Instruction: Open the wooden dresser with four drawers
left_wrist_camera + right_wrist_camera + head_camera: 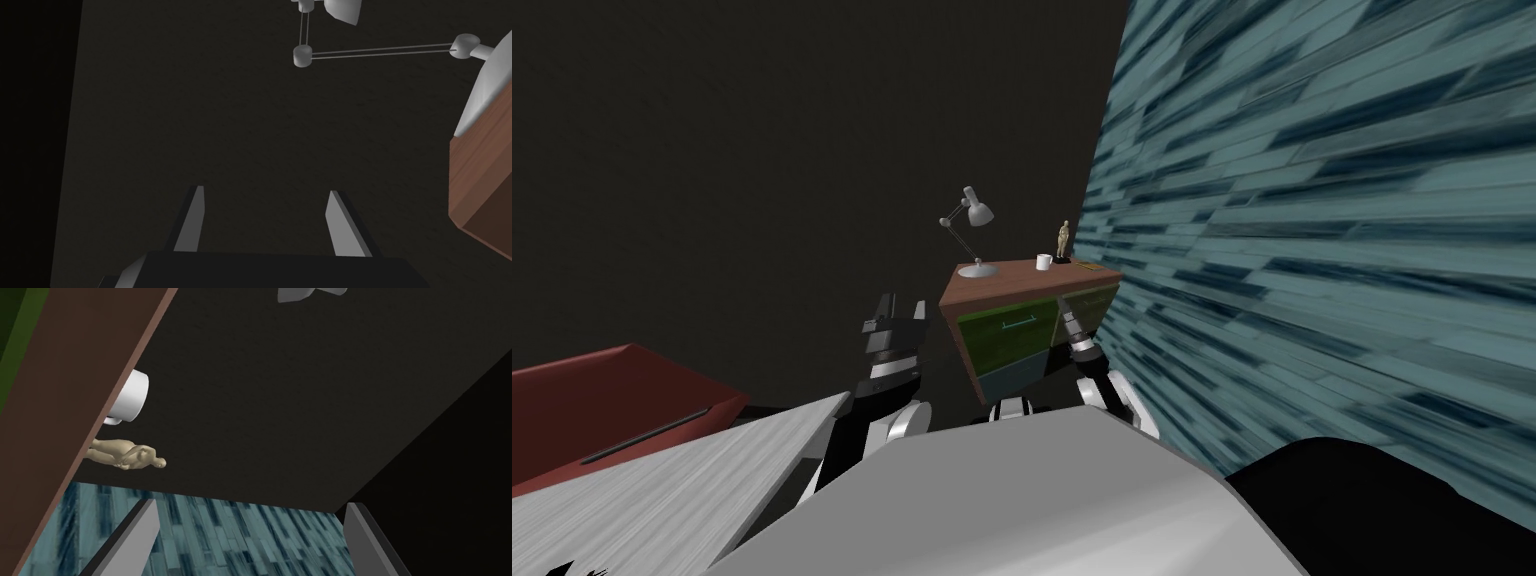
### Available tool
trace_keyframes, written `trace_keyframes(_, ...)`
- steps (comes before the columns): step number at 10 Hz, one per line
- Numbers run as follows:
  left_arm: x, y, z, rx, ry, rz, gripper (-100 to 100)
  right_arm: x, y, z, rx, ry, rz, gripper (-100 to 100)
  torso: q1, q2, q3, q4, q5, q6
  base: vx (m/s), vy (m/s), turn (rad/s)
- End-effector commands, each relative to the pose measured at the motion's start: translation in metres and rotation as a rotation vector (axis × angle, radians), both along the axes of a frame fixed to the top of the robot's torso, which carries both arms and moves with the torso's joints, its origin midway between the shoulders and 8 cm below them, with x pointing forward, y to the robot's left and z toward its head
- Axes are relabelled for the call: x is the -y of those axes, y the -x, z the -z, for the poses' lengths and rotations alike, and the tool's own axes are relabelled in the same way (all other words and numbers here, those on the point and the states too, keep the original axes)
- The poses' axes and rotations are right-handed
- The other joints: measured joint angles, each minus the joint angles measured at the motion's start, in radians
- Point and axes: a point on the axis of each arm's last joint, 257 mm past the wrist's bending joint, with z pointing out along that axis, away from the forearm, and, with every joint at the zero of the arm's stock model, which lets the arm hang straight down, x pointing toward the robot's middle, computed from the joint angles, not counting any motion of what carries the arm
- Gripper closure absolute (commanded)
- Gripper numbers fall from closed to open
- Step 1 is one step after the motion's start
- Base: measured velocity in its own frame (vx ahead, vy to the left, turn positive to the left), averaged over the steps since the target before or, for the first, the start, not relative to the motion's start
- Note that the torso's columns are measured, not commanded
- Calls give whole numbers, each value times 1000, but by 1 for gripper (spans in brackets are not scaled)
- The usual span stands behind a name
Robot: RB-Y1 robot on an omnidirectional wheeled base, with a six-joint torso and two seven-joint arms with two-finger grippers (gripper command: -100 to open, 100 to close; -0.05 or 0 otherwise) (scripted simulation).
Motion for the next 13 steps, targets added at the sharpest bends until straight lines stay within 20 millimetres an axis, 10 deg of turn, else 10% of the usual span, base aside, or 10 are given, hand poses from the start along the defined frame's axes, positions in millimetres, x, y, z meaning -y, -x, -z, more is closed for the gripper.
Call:
trace_keyframes(1, 0, 0, 0, 0, 0, 0, 0, -17, -9, 13, -16, 97, 8, -100, 1, 0, 0, 0, 0, 0, -8, 30, -15)
trace_keyframes(13, 0, 0, 0, 0, 0, 0, 0, -71, -36, 64, -33, 491, 56, -100, 1, 0, 0, 0, 0, 0, -7, 23, -16)
